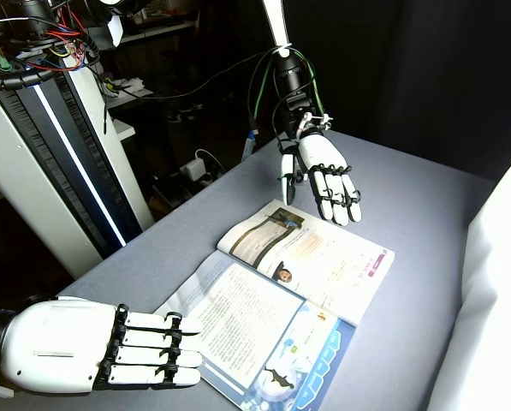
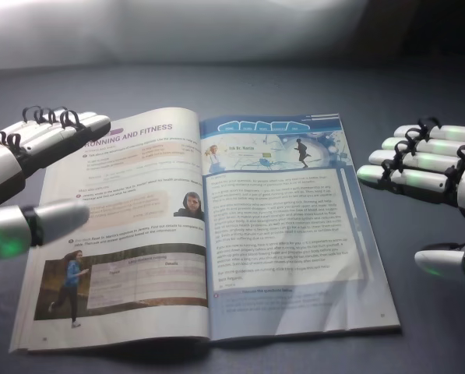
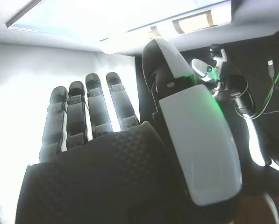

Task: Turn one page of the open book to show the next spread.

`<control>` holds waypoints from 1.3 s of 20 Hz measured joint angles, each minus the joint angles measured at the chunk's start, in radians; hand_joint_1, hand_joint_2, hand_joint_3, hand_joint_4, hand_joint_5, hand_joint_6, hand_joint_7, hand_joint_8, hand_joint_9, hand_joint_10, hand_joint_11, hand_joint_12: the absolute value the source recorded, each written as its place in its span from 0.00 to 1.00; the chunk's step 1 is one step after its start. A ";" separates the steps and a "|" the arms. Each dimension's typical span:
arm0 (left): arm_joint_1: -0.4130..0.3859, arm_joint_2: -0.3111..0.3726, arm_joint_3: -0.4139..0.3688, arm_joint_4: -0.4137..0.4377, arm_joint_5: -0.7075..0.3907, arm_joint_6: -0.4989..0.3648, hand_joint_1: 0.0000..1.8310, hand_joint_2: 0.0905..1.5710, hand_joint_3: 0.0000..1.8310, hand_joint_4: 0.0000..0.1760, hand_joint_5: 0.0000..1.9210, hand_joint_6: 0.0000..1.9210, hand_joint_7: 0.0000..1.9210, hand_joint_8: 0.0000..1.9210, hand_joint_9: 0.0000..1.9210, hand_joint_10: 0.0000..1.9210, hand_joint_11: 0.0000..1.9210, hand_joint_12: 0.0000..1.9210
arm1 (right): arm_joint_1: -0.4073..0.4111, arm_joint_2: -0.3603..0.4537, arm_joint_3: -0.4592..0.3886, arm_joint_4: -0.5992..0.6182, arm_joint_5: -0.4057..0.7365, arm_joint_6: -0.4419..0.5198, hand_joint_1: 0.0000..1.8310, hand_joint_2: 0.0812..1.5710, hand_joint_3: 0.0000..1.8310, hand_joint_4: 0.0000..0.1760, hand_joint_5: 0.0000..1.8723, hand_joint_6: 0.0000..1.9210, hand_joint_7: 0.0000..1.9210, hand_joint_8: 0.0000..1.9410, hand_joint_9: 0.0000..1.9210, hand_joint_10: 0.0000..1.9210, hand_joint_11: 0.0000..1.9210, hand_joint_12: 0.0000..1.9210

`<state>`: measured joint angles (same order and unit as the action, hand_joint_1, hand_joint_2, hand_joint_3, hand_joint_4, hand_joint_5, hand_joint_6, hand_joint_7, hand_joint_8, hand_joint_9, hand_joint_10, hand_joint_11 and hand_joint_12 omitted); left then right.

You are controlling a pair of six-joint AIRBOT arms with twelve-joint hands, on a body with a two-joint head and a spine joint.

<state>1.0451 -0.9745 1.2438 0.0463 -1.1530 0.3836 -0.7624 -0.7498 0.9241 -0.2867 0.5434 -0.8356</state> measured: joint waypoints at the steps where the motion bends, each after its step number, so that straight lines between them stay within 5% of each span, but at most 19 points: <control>1: 0.000 0.000 0.000 -0.001 -0.003 0.000 0.00 0.88 0.01 0.00 0.00 0.00 0.00 0.00 0.00 0.00 0.00 0.00 | 0.000 0.000 0.000 -0.003 -0.001 0.000 0.02 0.82 0.02 0.00 0.00 0.00 0.00 0.00 0.00 0.00 0.00 0.00; 9: 0.010 0.016 -0.013 -0.004 0.002 0.007 0.00 0.87 0.00 0.01 0.00 0.00 0.00 0.00 0.00 0.00 0.00 0.00 | 0.061 -0.003 -0.001 -0.157 -0.084 0.078 0.03 0.80 0.00 0.00 0.00 0.00 0.00 0.00 0.00 0.00 0.00 0.00; 15: 0.077 0.056 -0.038 -0.074 -0.027 0.035 0.03 0.89 0.00 0.00 0.00 0.00 0.00 0.00 0.00 0.00 0.00 0.00 | 0.095 -0.063 0.036 -0.383 -0.150 0.272 0.00 0.80 0.00 0.00 0.00 0.00 0.00 0.00 0.00 0.00 0.00 0.00; 26: 0.154 0.096 -0.077 -0.163 -0.123 0.069 0.00 0.84 0.00 0.00 0.00 0.00 0.00 0.00 0.00 0.00 0.00 0.00 | 0.098 -0.165 0.101 -0.486 -0.217 0.370 0.00 0.76 0.00 0.00 0.00 0.00 0.00 0.00 0.00 0.00 0.00 0.00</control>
<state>1.1988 -0.8783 1.1664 -0.1165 -1.2762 0.4526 -0.6640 -0.9150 1.0248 -0.7723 0.3260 -0.4656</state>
